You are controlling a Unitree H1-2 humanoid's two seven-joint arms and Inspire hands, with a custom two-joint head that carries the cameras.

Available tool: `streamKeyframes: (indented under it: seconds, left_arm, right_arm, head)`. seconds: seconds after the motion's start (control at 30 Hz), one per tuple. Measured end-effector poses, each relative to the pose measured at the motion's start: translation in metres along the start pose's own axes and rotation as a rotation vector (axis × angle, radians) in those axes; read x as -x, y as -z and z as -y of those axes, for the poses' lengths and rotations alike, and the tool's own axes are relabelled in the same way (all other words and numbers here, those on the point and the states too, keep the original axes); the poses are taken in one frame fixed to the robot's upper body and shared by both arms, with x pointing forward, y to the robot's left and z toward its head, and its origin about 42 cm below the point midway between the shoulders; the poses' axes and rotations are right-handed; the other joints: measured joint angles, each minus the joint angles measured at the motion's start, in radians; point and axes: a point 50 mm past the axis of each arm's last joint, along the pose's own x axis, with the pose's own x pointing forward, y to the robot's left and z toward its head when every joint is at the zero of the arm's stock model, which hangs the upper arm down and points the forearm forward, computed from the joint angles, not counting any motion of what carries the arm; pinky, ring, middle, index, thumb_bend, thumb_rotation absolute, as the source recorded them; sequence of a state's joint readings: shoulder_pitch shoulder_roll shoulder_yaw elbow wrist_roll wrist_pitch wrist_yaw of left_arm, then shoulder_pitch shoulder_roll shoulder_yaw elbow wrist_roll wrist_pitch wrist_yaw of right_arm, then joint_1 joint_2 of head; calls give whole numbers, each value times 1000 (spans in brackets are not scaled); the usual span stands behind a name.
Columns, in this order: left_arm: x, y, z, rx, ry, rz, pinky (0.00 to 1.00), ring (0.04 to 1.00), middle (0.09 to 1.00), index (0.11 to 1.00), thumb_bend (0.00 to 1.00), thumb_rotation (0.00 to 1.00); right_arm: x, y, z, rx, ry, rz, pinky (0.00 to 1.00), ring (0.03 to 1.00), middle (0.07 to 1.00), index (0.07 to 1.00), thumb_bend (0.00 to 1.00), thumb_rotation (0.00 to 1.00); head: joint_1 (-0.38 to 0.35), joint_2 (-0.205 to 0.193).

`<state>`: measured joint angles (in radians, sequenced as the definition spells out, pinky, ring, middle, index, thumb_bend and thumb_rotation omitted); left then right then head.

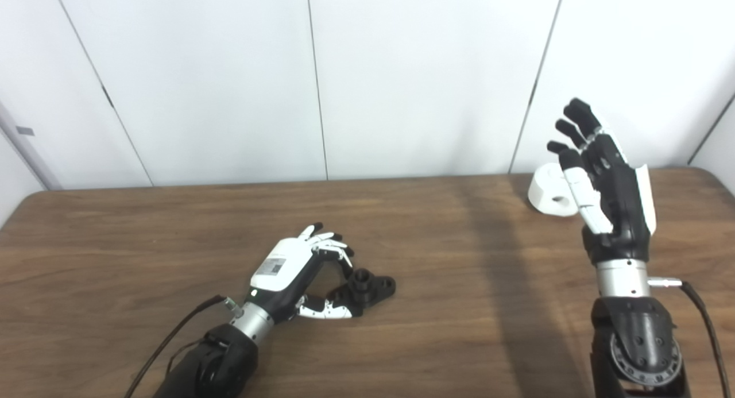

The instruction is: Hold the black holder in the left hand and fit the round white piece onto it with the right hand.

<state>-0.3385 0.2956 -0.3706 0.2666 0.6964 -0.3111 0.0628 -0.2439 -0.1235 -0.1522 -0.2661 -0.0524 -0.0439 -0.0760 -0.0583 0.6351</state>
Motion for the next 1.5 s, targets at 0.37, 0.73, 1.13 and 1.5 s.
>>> streamKeyframes:
  seconds: [0.37,0.73,1.13,1.5]
  left_arm:
    - [-3,-11,6,18,29,24,982,875,753,485,524,63]
    - [1,-18,10,48,76,83,980,878,760,484,524,66]
    - [9,-28,14,67,118,116,1000,883,758,484,523,69]
    - [10,-30,18,85,115,118,1000,885,759,485,523,64]
  right_arm:
    - [1,0,-7,9,1,-1,760,861,889,870,410,698]
    - [2,-3,-8,20,12,3,752,855,884,864,403,661]
    - [-1,-2,6,43,27,-4,748,861,886,860,401,654]
    - [-1,-1,11,90,39,-12,752,854,880,853,455,567]
  head:
    - [-49,14]
    - [-100,28]
    - [-115,23]
    - [-143,3]
